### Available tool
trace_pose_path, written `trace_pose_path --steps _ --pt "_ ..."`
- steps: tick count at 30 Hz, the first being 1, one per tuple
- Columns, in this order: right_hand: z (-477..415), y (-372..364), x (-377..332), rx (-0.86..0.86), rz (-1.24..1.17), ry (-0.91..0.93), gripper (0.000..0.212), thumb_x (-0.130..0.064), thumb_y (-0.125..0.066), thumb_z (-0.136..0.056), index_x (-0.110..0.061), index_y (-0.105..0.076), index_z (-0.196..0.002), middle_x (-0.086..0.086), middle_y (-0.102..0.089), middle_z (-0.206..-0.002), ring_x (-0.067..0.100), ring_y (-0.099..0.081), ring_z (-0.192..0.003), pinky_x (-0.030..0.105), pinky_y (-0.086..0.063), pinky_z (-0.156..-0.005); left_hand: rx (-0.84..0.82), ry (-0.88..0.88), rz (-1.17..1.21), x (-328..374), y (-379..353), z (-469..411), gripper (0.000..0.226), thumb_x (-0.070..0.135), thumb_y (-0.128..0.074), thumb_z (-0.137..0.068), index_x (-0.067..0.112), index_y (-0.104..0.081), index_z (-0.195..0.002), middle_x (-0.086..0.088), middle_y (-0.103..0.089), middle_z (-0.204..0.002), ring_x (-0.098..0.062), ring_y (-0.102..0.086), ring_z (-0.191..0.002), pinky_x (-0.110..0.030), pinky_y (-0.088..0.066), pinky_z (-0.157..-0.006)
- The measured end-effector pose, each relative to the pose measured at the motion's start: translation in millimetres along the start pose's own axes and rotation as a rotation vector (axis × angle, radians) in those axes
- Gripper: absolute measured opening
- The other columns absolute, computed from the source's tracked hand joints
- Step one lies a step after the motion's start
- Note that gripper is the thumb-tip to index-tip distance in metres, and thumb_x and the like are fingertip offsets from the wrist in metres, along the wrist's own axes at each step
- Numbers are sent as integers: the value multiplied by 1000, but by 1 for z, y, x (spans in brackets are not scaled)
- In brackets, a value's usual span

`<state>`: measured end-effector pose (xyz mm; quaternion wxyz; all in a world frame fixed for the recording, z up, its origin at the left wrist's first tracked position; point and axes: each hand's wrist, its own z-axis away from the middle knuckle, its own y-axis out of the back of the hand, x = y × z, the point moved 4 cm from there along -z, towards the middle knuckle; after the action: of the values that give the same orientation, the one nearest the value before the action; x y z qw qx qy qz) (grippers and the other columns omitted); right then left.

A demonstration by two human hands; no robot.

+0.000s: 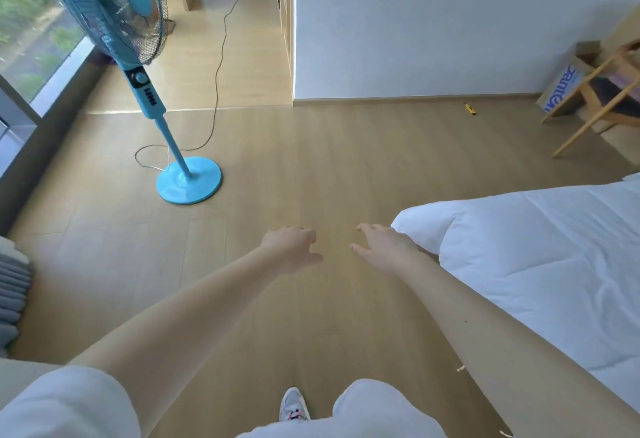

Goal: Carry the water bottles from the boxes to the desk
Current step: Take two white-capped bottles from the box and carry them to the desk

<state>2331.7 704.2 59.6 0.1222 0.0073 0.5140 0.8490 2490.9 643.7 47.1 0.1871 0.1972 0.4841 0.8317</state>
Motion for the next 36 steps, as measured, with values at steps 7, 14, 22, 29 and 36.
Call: trace_pose_path --steps 7,14,22,29,36 --pt "-58 19 0 -2 -9 -19 52 -46 -32 -102 -19 -32 -147 5 -42 -145 26 -41 -131 39 -38 -100 -10 -46 22 -19 24 -55 51 50 -50 -94 24 -44 -138 -1 -54 -131 -23 -52 -119 -31 -41 -83" --pt "-142 43 8 -34 -41 21 53 -47 -31 -102 -19 -31 -147 6 -44 -144 26 -43 -130 39 -40 -100 -53 11 5 -44 56 -123 51 49 -49 -95 24 -43 -139 0 -52 -133 -23 -50 -121 -28 -36 -80" --pt "-241 109 60 3 -95 26 53 -48 -32 -102 -19 -33 -146 6 -44 -143 27 -43 -130 40 -39 -102 -115 33 -25 -24 123 -233 51 47 -49 -95 22 -42 -140 -1 -51 -134 -23 -51 -119 -33 -45 -91" --pt "-309 162 146 50 -195 -73 51 -47 -33 -102 -20 -34 -145 4 -44 -144 25 -41 -131 39 -41 -98 -107 -70 -123 40 181 -341 51 47 -48 -95 24 -42 -140 1 -50 -136 -23 -49 -124 -32 -42 -90" --pt "-345 203 204 94 -223 -155 53 -48 -33 -101 -19 -35 -145 3 -44 -144 27 -42 -131 40 -40 -101 -104 -165 -155 83 214 -418 50 46 -49 -95 24 -43 -139 0 -50 -137 -22 -49 -124 -32 -41 -91"
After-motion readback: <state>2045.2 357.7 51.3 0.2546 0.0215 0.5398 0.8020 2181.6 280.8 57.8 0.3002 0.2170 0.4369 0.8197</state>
